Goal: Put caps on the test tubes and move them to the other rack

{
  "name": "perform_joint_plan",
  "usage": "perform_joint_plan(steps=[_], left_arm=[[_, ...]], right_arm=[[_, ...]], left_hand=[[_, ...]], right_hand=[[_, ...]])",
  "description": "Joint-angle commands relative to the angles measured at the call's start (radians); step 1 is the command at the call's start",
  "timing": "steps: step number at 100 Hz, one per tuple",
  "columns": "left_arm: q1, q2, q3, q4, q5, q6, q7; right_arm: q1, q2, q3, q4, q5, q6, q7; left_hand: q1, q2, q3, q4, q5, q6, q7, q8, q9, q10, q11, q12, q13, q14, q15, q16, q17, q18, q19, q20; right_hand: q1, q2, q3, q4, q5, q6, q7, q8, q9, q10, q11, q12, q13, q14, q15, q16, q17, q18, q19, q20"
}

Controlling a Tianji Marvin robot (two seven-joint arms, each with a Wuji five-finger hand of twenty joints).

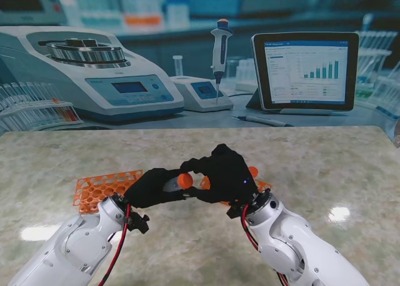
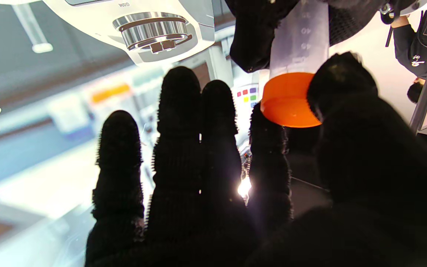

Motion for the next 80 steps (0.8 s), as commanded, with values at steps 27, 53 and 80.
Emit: perform_joint_plan(steps=[27,53,80], left_arm=[[0.001,-0.002,0.005,-0.006,-0.001,-0.010,-0.003],[-0.001,-0.002,0.008,-0.005,0.001,-0.011,-0.002],[0.000,-0.002,0.009,-0.006,0.003,-0.012,0.000]], right_arm=[[0.004,-0.003,-0.007,0.015,0.009,-0.001,0.028],[0.010,-0.003,-0.011,0.024,0.014,0.006,0.040],[0.016,-0.004,-0.020,0.031,0.016,0.015,0.033]], left_hand=[[0.042,0.053,0.004,-0.009,0.010,-0.047,0.061,0.066,-0.008,-0.038,0.002,-0.006,0.024,-0.040,0.008,0.004,0.033,-0.120,0.158,0.019],[0.041,0.053,0.004,-0.009,0.009,-0.047,0.061,0.067,-0.008,-0.038,0.002,-0.006,0.024,-0.040,0.008,0.004,0.033,-0.120,0.158,0.019],[0.041,0.053,0.004,-0.009,0.009,-0.048,0.061,0.067,-0.007,-0.037,0.002,-0.006,0.024,-0.040,0.008,0.005,0.033,-0.120,0.158,0.019]], right_hand=[[0.114,0.091,0.074,0.019,0.150,-0.176,0.212,0.054,0.056,-0.031,0.020,0.013,0.056,-0.022,0.044,0.011,0.019,-0.016,0.043,-0.009],[0.094,0.090,0.066,0.015,0.170,-0.176,0.221,0.062,0.079,-0.034,0.036,0.015,0.079,-0.021,0.068,0.017,0.027,-0.015,0.056,-0.004],[0.040,0.082,0.049,0.011,0.205,-0.189,0.236,0.066,0.112,-0.043,0.054,0.006,0.106,-0.023,0.100,0.027,0.041,-0.015,0.072,0.002]])
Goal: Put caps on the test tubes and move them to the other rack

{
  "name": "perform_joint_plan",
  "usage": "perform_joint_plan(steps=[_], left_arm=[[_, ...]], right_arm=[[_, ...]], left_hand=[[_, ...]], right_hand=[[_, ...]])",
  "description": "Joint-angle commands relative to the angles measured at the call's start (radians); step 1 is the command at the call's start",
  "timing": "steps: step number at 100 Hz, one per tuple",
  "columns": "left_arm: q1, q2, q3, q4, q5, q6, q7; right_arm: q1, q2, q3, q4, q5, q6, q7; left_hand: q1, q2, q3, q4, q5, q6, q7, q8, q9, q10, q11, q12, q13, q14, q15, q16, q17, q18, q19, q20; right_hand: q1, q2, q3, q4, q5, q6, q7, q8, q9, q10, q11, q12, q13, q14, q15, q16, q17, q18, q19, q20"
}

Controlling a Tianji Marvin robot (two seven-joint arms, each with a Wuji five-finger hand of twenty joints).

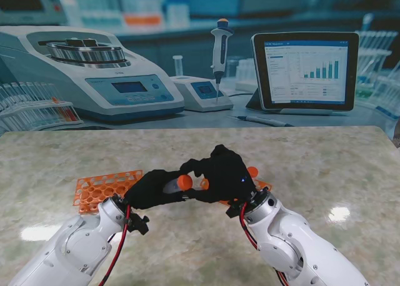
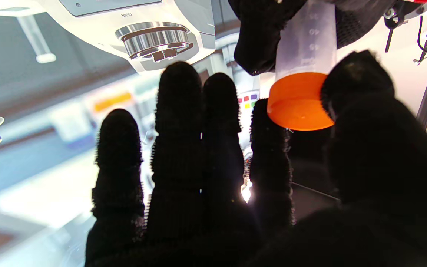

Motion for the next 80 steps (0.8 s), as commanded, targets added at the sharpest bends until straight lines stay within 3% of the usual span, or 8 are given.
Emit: perform_joint_plan(steps=[1,80], left_arm=[[0.001,-0.004,0.005,-0.018,0.000,-0.010,0.000],[-0.002,-0.002,0.013,-0.021,0.001,-0.010,-0.007]], right_arm=[[-0.002,-0.004,-0.009,0.016,0.001,0.008,0.005],[0.024,-0.003,-0.031,0.031,0.006,0.011,0.034]], left_hand=[[0.041,0.053,0.004,-0.009,0.009,-0.054,0.061,0.067,-0.008,-0.037,0.002,-0.006,0.024,-0.040,0.008,0.005,0.031,-0.130,0.158,0.019],[0.040,0.052,0.004,-0.009,0.010,-0.053,0.061,0.067,-0.007,-0.037,0.002,-0.006,0.024,-0.040,0.008,0.005,0.031,-0.130,0.158,0.019]], right_hand=[[0.081,0.082,0.083,0.021,0.166,-0.181,0.212,0.062,0.038,-0.029,0.013,0.002,0.043,-0.022,0.032,0.016,0.006,-0.014,0.038,0.002],[0.017,0.157,0.029,0.016,0.212,-0.220,0.233,0.108,0.071,-0.037,0.063,-0.016,0.058,-0.020,0.094,0.034,0.007,-0.021,0.060,0.013]])
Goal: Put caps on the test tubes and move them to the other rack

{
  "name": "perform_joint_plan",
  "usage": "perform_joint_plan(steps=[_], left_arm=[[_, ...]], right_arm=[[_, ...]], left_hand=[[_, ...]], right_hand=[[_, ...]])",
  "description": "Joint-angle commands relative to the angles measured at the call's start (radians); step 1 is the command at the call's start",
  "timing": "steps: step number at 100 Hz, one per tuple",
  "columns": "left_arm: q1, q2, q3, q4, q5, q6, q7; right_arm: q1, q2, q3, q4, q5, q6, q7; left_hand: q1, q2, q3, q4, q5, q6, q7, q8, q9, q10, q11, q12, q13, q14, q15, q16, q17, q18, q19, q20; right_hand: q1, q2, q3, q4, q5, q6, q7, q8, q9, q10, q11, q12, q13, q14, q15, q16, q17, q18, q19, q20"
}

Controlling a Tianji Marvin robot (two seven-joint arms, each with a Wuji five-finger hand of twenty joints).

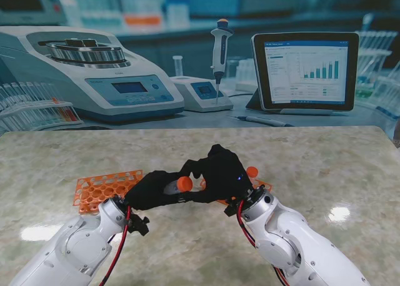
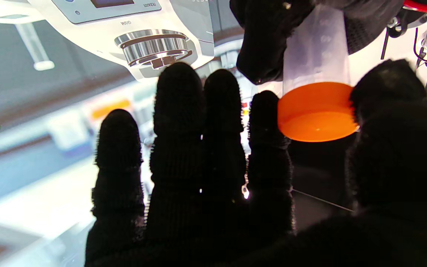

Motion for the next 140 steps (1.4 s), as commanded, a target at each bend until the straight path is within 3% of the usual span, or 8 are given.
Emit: perform_joint_plan(steps=[1,39,62,76,97,100,104,140], left_arm=[[-0.002,-0.005,0.008,-0.021,0.000,-0.009,-0.004],[0.000,-0.005,0.007,-0.024,0.003,-0.008,-0.003],[0.002,-0.005,0.005,-0.026,0.005,-0.008,-0.002],[0.002,-0.005,0.005,-0.026,0.004,-0.007,-0.002],[0.004,-0.005,0.002,-0.027,0.003,-0.006,-0.002],[0.004,-0.005,0.002,-0.027,0.003,-0.006,-0.002],[0.004,-0.005,0.001,-0.027,0.003,-0.006,-0.002],[0.005,-0.004,0.000,-0.028,0.002,-0.004,-0.005]], right_arm=[[-0.006,-0.003,-0.011,0.016,-0.003,0.007,0.005],[0.005,-0.006,-0.027,0.028,-0.001,0.020,-0.012],[0.010,-0.008,-0.028,0.034,0.007,0.029,-0.004],[0.011,-0.009,-0.028,0.035,0.015,0.028,-0.001],[0.007,-0.009,-0.021,0.032,0.016,0.029,0.005],[0.006,-0.008,-0.020,0.032,0.015,0.029,0.005],[0.005,-0.008,-0.018,0.031,0.014,0.028,0.005],[-0.024,-0.001,0.020,0.007,-0.009,0.017,0.005]], left_hand=[[0.041,0.053,0.004,-0.009,0.010,-0.052,0.058,0.067,-0.007,-0.037,0.002,-0.006,0.024,-0.040,0.008,0.005,0.031,-0.147,0.158,0.019],[0.040,0.053,0.004,-0.009,0.010,-0.054,0.058,0.066,-0.007,-0.038,0.002,-0.006,0.024,-0.040,0.008,0.005,0.031,-0.147,0.158,0.019],[0.040,0.052,0.004,-0.009,0.010,-0.054,0.058,0.066,-0.007,-0.038,0.002,-0.006,0.024,-0.040,0.008,0.005,0.031,-0.147,0.158,0.019],[0.039,0.053,0.004,-0.009,0.010,-0.054,0.058,0.066,-0.007,-0.039,0.002,-0.006,0.024,-0.040,0.008,0.005,0.031,-0.147,0.158,0.019],[0.039,0.053,0.004,-0.009,0.011,-0.054,0.058,0.066,-0.006,-0.039,0.002,-0.006,0.024,-0.040,0.008,0.005,0.031,-0.147,0.158,0.019],[0.039,0.053,0.004,-0.009,0.011,-0.054,0.058,0.066,-0.006,-0.038,0.002,-0.006,0.024,-0.040,0.008,0.005,0.031,-0.147,0.158,0.019],[0.039,0.053,0.004,-0.009,0.011,-0.054,0.058,0.066,-0.006,-0.039,0.002,-0.006,0.024,-0.040,0.008,0.005,0.031,-0.147,0.158,0.019],[0.040,0.052,0.005,-0.009,0.011,-0.054,0.058,0.065,-0.007,-0.036,0.002,-0.006,0.024,-0.040,0.008,0.005,0.031,-0.147,0.158,0.019]], right_hand=[[0.110,0.122,0.086,0.016,0.140,-0.227,0.127,0.023,0.033,-0.027,0.022,-0.005,0.034,-0.020,0.030,0.011,0.000,-0.020,0.036,0.012],[0.048,0.144,0.080,0.022,0.211,-0.227,0.069,0.099,0.056,-0.037,0.045,-0.007,0.033,-0.026,0.092,0.001,0.017,-0.027,0.051,0.012],[0.001,0.148,0.084,0.026,0.245,-0.229,0.056,0.107,0.058,-0.040,0.045,-0.010,0.032,-0.025,0.096,-0.004,0.020,-0.027,0.051,0.010],[-0.077,0.155,0.128,0.043,0.277,-0.213,0.035,0.129,0.055,-0.036,0.042,-0.015,0.031,-0.019,0.087,-0.012,0.016,-0.025,0.048,0.007],[-0.211,0.141,0.198,0.073,0.217,-0.154,-0.054,0.186,-0.011,-0.021,0.003,-0.027,0.006,-0.012,0.008,-0.016,-0.024,-0.019,0.021,0.005],[-0.247,0.138,0.233,0.099,0.213,-0.140,-0.097,0.241,-0.023,-0.019,-0.006,-0.028,-0.001,-0.012,-0.012,-0.003,-0.033,-0.017,0.012,0.008],[-0.272,0.135,0.243,0.113,0.191,-0.126,-0.129,0.257,-0.045,-0.012,-0.021,-0.034,-0.021,-0.010,-0.033,-0.006,-0.047,-0.012,0.000,0.005],[-0.353,0.166,0.199,0.106,-0.011,-0.027,-0.328,0.201,-0.225,0.023,-0.125,-0.080,-0.144,0.009,-0.134,-0.017,-0.144,0.013,-0.066,-0.004]])
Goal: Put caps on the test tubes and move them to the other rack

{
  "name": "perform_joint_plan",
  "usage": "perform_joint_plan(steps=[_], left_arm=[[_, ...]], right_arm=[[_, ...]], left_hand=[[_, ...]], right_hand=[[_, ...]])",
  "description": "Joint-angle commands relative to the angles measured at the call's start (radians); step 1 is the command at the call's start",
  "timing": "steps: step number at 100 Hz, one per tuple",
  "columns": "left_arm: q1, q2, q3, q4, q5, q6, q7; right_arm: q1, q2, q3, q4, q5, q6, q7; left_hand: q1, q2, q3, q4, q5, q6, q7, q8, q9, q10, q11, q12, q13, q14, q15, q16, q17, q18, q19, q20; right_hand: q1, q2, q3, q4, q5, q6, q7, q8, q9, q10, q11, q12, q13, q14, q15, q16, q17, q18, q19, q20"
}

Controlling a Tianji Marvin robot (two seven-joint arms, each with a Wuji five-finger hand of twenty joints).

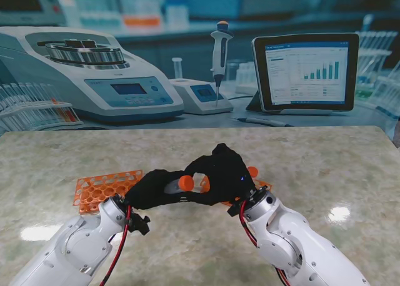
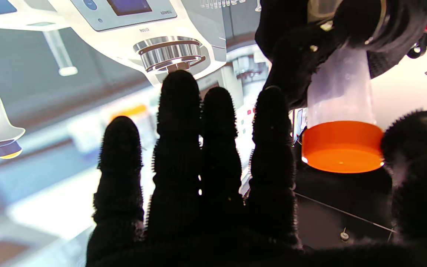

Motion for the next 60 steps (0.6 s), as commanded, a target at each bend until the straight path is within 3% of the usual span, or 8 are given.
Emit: perform_joint_plan(steps=[1,60], left_arm=[[0.001,-0.002,0.004,-0.012,-0.001,-0.002,-0.005],[0.002,-0.002,0.002,-0.010,-0.001,-0.003,-0.004]], right_arm=[[-0.011,0.002,0.001,-0.008,-0.001,-0.003,0.001],[-0.019,0.003,0.009,-0.017,-0.019,-0.011,-0.023]], left_hand=[[0.039,0.052,0.005,-0.009,0.010,-0.066,0.058,0.066,-0.007,-0.036,0.002,-0.006,0.024,-0.040,0.008,0.005,0.031,-0.130,0.158,0.018],[0.040,0.052,0.006,-0.009,0.010,-0.066,0.058,0.065,-0.006,-0.039,0.002,-0.006,0.024,-0.040,0.008,0.005,0.031,-0.130,0.158,0.018]], right_hand=[[-0.038,0.043,0.005,0.034,-0.070,0.009,-0.108,-0.055,-0.039,0.016,-0.016,-0.015,-0.025,0.005,-0.033,-0.005,-0.030,0.015,-0.021,-0.004],[-0.041,0.088,-0.092,0.047,-0.156,0.068,-0.178,-0.126,-0.126,0.036,-0.060,-0.052,-0.072,0.014,-0.064,-0.008,-0.061,0.019,-0.038,-0.002]])
